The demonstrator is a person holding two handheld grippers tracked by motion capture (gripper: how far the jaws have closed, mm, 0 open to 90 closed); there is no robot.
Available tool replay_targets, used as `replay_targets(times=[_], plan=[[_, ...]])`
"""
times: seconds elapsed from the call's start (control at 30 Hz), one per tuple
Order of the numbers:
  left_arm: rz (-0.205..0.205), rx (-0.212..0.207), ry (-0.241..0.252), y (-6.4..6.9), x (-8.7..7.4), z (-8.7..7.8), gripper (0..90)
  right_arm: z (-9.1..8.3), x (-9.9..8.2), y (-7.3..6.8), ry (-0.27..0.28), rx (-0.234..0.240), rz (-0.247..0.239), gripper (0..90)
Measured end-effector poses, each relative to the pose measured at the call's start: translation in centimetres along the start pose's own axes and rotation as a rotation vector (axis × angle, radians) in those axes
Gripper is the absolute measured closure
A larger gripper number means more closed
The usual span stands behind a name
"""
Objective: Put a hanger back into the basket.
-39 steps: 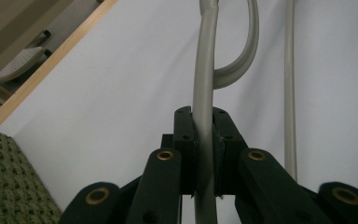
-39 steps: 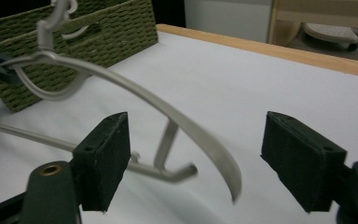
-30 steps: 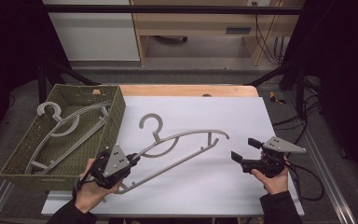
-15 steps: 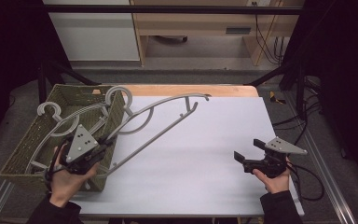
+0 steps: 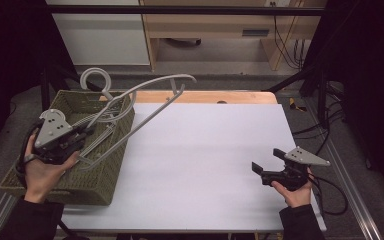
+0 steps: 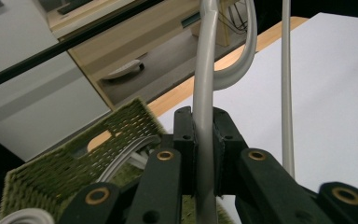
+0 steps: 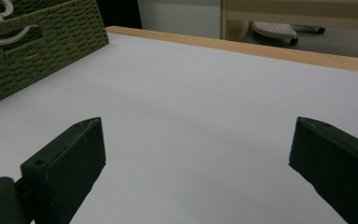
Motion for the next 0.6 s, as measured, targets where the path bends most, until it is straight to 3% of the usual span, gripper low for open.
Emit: replay_targets(times=[0.3,0.6], plan=[[-0.041,0.045,-0.017,-3.2,-1.4,-0.2,82.2,-0.1,0.0,-0.1,0.001,-0.004,-0.011,3.3],[-0.066,0.097,-0.091,-6.7,-4.0,0.3,82.0,0.0,-0.1,-0.1,-0.009,0.004,-0.026,3.3]])
Point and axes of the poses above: each handheld gripper's, and its own axes: z roughly forward along the jaws, x roughly out of its top, y roughly to its right, the point moved 3 cm from there along z, roughly forward along the jaws, and after that the axes turned 3 degrees about -z, right-handed, at the moved point
